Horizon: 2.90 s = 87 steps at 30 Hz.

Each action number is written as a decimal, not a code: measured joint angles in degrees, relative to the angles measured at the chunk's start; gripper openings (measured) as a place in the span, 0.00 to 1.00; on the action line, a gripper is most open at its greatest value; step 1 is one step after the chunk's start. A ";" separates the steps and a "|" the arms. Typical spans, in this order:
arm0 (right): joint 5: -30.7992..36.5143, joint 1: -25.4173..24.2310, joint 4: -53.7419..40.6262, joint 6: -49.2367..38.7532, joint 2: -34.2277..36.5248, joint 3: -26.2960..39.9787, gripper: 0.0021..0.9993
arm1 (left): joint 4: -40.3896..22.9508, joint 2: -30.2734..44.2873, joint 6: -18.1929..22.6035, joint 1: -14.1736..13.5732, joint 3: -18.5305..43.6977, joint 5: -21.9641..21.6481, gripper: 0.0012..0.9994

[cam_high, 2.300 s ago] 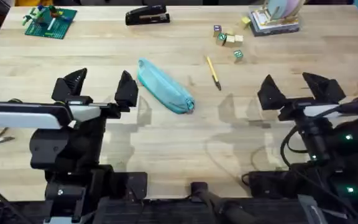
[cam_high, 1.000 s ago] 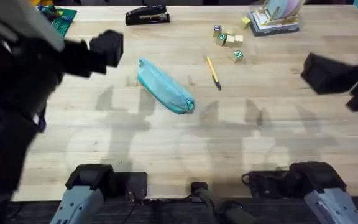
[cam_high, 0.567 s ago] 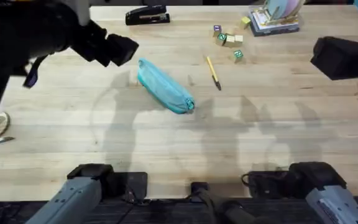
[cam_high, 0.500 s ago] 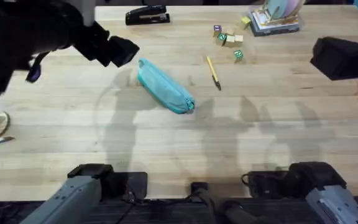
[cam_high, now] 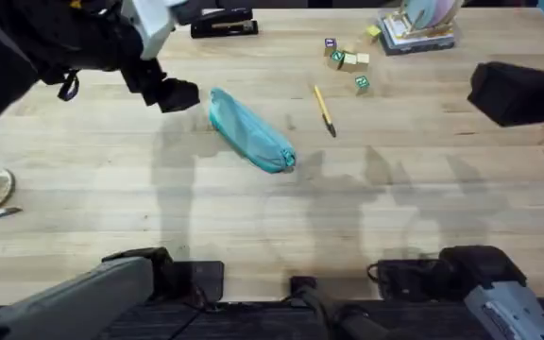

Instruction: Unzip the bag, pick up the pens from the table one at a time and place them inside, then zip the bag closed.

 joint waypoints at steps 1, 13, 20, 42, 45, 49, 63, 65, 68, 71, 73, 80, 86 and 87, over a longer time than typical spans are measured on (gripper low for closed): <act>-0.05 0.00 -0.57 0.00 0.00 0.00 1.00 | -0.01 0.77 1.34 1.07 0.00 1.73 0.99; -0.45 0.00 -3.91 0.00 0.00 0.00 1.00 | 0.20 9.89 7.11 7.04 0.00 24.62 0.99; -0.43 0.00 -3.95 0.00 0.00 0.00 1.00 | -1.67 14.04 8.70 7.01 0.14 26.48 0.99; -0.43 0.00 -4.02 0.00 0.00 0.00 1.00 | -2.13 20.78 14.59 3.51 0.42 23.98 0.99; -0.43 0.00 -4.68 0.00 0.00 0.00 1.00 | -2.13 20.78 14.60 3.34 0.42 23.91 0.99; -0.43 0.00 -5.24 0.00 0.00 0.00 1.00 | -1.92 20.78 14.58 3.36 0.42 23.91 0.99; -0.43 0.00 -5.20 0.00 0.00 0.00 1.00 | -1.04 20.78 14.63 3.36 0.42 23.67 0.62; -0.43 0.00 -5.21 0.00 0.00 0.00 1.00 | -1.09 20.78 14.64 3.36 0.42 23.65 0.31; -0.43 0.00 -5.21 0.00 0.00 0.00 1.00 | -1.50 20.78 14.97 3.36 0.42 23.63 0.05; -0.43 0.00 -5.21 0.00 0.00 0.00 1.00 | -2.21 20.78 14.99 3.41 0.52 23.61 0.04; -0.44 0.00 -5.19 0.00 0.00 0.00 1.00 | -2.77 20.78 14.98 3.43 0.72 23.41 0.04; -0.43 0.00 -5.19 0.00 0.00 0.00 1.00 | -3.21 20.78 14.98 3.43 0.81 23.22 0.04; -3.43 -0.02 -5.21 0.00 0.00 0.00 1.00 | -3.31 20.78 14.99 3.43 0.85 23.19 0.04; -5.31 0.00 -5.19 0.00 0.00 0.00 1.00 | -3.34 20.78 14.99 3.43 0.85 23.19 0.04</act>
